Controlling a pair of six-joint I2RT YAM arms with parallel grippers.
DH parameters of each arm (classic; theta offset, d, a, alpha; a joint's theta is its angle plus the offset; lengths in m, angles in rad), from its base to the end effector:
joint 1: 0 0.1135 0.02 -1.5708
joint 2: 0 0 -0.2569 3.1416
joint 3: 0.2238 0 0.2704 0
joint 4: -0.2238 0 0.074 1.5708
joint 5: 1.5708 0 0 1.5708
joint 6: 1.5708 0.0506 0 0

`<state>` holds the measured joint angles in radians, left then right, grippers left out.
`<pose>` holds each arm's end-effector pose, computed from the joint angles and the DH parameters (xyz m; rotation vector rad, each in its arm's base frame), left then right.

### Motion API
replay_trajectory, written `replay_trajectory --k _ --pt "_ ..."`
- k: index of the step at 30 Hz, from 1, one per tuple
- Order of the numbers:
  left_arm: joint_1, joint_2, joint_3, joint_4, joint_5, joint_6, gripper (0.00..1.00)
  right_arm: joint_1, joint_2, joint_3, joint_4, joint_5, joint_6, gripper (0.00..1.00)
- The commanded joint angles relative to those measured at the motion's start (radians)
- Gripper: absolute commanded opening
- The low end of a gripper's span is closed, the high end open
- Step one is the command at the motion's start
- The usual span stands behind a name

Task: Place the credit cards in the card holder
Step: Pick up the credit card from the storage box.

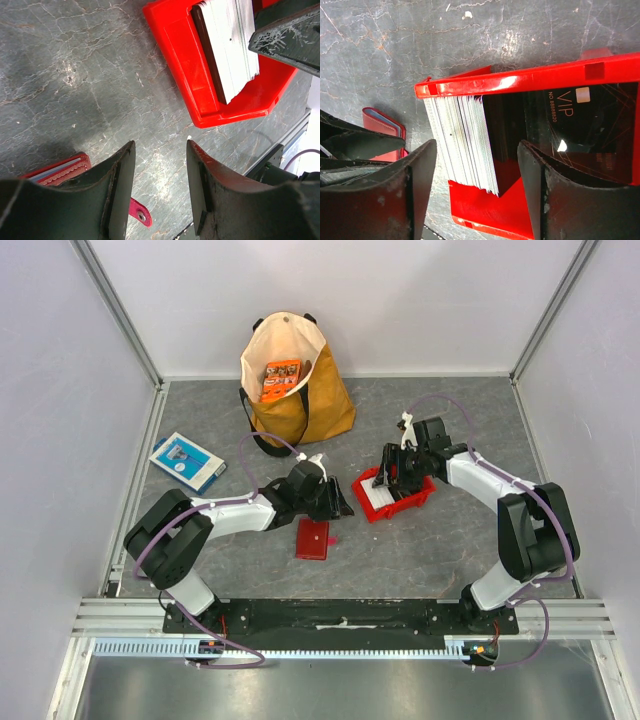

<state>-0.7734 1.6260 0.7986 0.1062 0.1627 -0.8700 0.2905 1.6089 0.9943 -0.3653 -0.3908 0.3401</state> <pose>0.2446 -0.2503 0.1347 -0.0286 2.5058 -0.9686 0.3270 0.1179 0.1669 -0.0922 2.6070 0.7357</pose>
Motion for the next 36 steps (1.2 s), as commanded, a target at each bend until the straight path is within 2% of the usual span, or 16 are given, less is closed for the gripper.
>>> replay_trajectory --k 1,7,13,21,30,36 --pt "0.002 -0.011 0.004 0.023 0.017 0.040 0.52 -0.004 -0.008 0.067 -0.006 0.044 -0.038 0.77" --pt "0.002 0.021 0.019 0.053 0.041 0.034 0.52 -0.005 0.074 0.087 0.003 -0.031 -0.033 0.80" --pt "0.002 0.063 0.051 0.072 0.069 0.026 0.52 -0.004 0.079 0.058 0.011 -0.065 -0.041 0.80" --pt "0.002 0.100 0.083 0.079 0.083 0.022 0.52 -0.005 0.063 0.052 0.008 -0.152 -0.033 0.65" --pt "0.000 0.120 0.097 0.086 0.097 0.017 0.52 -0.005 0.048 0.060 0.000 -0.174 -0.027 0.57" --pt "0.000 0.118 0.091 0.086 0.098 0.017 0.51 -0.005 0.051 0.061 -0.004 -0.175 -0.032 0.45"
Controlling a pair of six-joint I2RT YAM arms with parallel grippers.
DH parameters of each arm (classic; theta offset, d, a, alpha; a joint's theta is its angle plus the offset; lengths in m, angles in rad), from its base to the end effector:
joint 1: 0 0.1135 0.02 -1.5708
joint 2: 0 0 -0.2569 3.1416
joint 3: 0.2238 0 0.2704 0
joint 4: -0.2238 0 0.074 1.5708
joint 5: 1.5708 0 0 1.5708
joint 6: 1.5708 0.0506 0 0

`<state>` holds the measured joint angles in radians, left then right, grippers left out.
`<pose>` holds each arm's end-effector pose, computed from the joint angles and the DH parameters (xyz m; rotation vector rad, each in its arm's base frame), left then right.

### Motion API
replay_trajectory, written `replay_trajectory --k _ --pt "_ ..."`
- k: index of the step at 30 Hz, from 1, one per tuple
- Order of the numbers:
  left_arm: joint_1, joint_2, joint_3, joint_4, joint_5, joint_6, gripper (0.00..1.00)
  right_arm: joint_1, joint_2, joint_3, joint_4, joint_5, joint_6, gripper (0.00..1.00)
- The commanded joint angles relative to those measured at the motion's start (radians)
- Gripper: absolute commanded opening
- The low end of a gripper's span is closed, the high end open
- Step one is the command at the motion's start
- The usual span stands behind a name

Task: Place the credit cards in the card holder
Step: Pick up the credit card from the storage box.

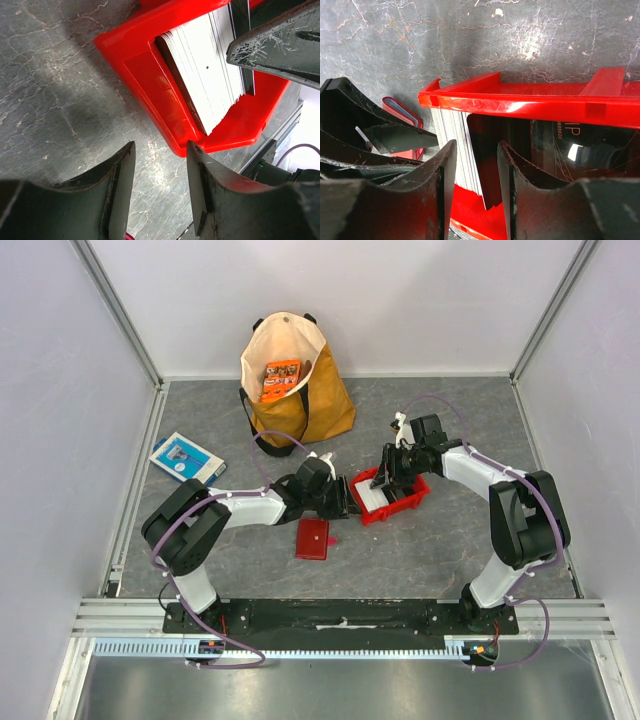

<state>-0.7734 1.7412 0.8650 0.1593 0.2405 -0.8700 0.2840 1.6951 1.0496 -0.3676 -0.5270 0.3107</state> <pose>0.2572 -0.2680 0.1216 0.0168 2.5298 -1.0494 0.3393 0.1255 0.1578 -0.1675 2.6243 0.8962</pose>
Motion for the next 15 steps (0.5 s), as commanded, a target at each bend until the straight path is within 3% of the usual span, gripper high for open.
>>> replay_trajectory --k 1,8,15 --pt "0.000 0.004 0.025 0.032 0.022 0.017 0.51 0.001 -0.034 0.004 -0.004 -0.039 -0.002 0.44" --pt "0.000 0.003 0.022 0.032 0.022 0.020 0.51 0.001 -0.028 0.006 -0.008 -0.033 -0.012 0.31" --pt "-0.001 -0.003 0.017 0.032 0.025 0.020 0.52 -0.016 -0.029 0.009 -0.011 -0.030 -0.015 0.26"
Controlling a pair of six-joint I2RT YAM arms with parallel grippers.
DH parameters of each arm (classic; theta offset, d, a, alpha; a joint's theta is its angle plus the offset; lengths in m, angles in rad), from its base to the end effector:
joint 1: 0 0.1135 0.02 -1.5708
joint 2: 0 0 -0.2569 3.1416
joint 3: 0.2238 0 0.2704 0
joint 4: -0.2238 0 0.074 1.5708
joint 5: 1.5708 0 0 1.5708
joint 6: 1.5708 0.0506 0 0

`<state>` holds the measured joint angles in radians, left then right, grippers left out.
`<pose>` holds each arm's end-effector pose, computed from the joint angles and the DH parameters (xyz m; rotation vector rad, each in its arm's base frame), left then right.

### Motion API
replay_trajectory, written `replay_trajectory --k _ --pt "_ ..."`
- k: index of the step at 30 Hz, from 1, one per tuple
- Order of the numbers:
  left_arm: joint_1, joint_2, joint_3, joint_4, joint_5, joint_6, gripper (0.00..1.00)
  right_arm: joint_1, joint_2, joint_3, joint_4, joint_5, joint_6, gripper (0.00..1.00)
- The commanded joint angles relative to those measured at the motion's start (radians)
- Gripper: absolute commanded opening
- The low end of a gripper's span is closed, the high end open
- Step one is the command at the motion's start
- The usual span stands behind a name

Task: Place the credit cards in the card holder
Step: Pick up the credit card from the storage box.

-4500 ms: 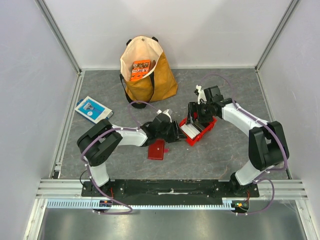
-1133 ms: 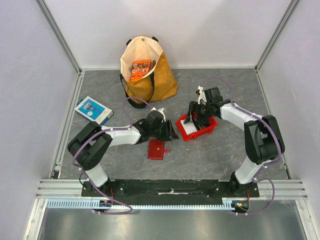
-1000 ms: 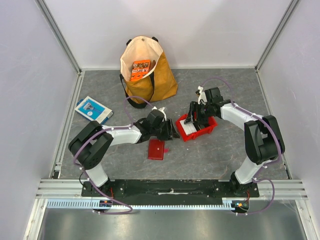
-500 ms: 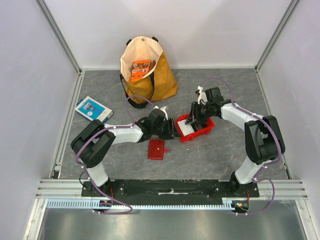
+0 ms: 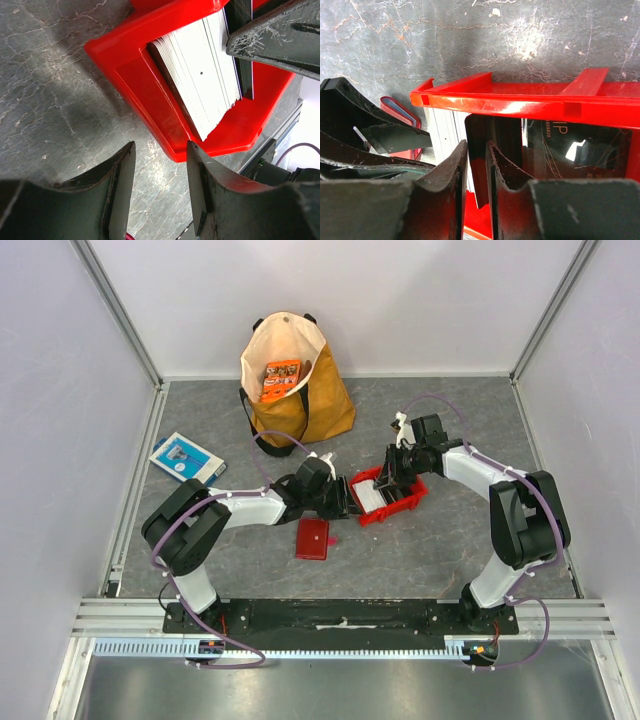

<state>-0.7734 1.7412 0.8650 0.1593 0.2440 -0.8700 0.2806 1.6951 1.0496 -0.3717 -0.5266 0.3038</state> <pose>0.2571 -0.2681 0.1216 0.0188 2.5310 -1.0529 0.3393 0.1243 0.1576 -0.1705 2.6259 0.8920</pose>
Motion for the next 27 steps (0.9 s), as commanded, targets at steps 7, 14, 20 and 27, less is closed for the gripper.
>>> replay_trajectory --k 7,14,20,27 --pt "0.000 -0.017 0.003 0.032 0.020 0.023 0.51 -0.037 -0.023 0.012 -0.015 0.011 -0.018 0.18" --pt "0.000 -0.023 -0.006 0.034 0.018 0.022 0.51 -0.038 -0.003 0.009 -0.035 0.039 -0.037 0.13" --pt "0.000 -0.022 -0.008 0.043 0.021 0.022 0.52 -0.034 -0.017 0.000 -0.047 0.076 -0.045 0.22" --pt "0.000 -0.022 -0.007 0.049 0.023 0.020 0.51 -0.012 -0.023 0.003 -0.073 0.140 -0.061 0.21"
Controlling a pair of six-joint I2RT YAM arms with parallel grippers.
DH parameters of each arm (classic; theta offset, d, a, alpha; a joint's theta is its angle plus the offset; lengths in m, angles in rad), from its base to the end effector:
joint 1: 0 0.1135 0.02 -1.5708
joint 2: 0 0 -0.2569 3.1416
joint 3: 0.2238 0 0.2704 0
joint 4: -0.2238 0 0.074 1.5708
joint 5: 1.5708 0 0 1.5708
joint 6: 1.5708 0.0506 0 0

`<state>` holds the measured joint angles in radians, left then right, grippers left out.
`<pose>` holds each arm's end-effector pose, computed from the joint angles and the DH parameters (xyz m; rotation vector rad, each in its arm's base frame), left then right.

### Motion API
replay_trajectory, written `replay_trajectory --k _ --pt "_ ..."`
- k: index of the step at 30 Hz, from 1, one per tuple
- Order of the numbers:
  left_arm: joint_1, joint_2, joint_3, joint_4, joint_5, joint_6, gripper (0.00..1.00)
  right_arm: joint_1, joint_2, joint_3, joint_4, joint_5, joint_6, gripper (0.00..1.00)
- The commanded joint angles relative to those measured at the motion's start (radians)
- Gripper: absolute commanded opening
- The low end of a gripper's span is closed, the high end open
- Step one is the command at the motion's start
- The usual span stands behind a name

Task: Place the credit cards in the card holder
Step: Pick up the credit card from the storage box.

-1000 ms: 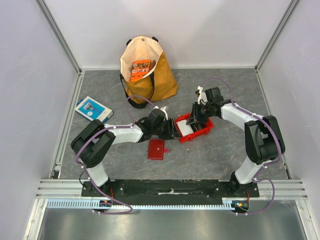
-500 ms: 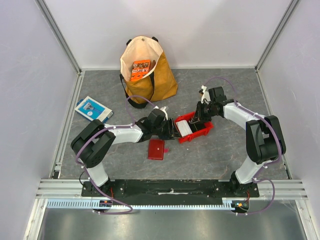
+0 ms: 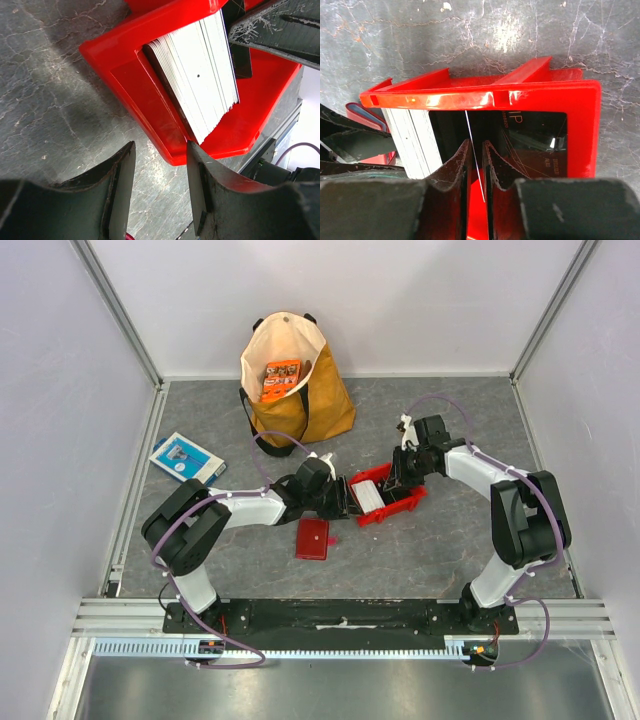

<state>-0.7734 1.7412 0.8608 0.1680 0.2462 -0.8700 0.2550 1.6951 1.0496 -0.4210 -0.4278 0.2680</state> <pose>0.2568 -0.2679 0.1212 0.0209 2.5272 -1.0583 0.3397 0.1103 0.1526 -0.1321 2.6715 0.7383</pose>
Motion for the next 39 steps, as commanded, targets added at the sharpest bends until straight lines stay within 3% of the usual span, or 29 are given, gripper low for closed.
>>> replay_trajectory --k 1,7,9,12,21,28,34,39 --pt "0.000 -0.022 -0.005 0.041 0.021 0.019 0.51 0.018 -0.025 0.003 -0.024 0.043 -0.026 0.19" --pt "0.000 -0.035 -0.019 0.045 0.018 0.017 0.51 0.047 -0.012 0.013 -0.030 0.061 -0.035 0.18" --pt "0.000 -0.042 -0.026 0.045 0.015 0.019 0.51 0.052 -0.006 0.016 -0.028 0.061 -0.033 0.08" --pt "-0.001 -0.058 -0.046 0.045 0.001 0.019 0.52 0.055 -0.018 0.027 -0.038 0.067 -0.041 0.00" --pt "0.003 -0.169 -0.103 -0.004 -0.048 0.038 0.55 0.056 -0.058 0.118 -0.130 0.142 -0.096 0.00" --pt "0.002 -0.325 -0.129 -0.140 -0.188 0.106 0.72 0.102 -0.130 0.204 -0.220 0.311 -0.095 0.00" --pt "0.023 -0.469 -0.140 -0.313 -0.332 0.137 0.95 0.193 -0.277 0.216 -0.217 0.422 -0.006 0.00" --pt "0.118 -0.583 -0.154 -0.461 -0.297 0.154 0.96 0.297 -0.382 0.121 -0.127 0.367 0.216 0.00"
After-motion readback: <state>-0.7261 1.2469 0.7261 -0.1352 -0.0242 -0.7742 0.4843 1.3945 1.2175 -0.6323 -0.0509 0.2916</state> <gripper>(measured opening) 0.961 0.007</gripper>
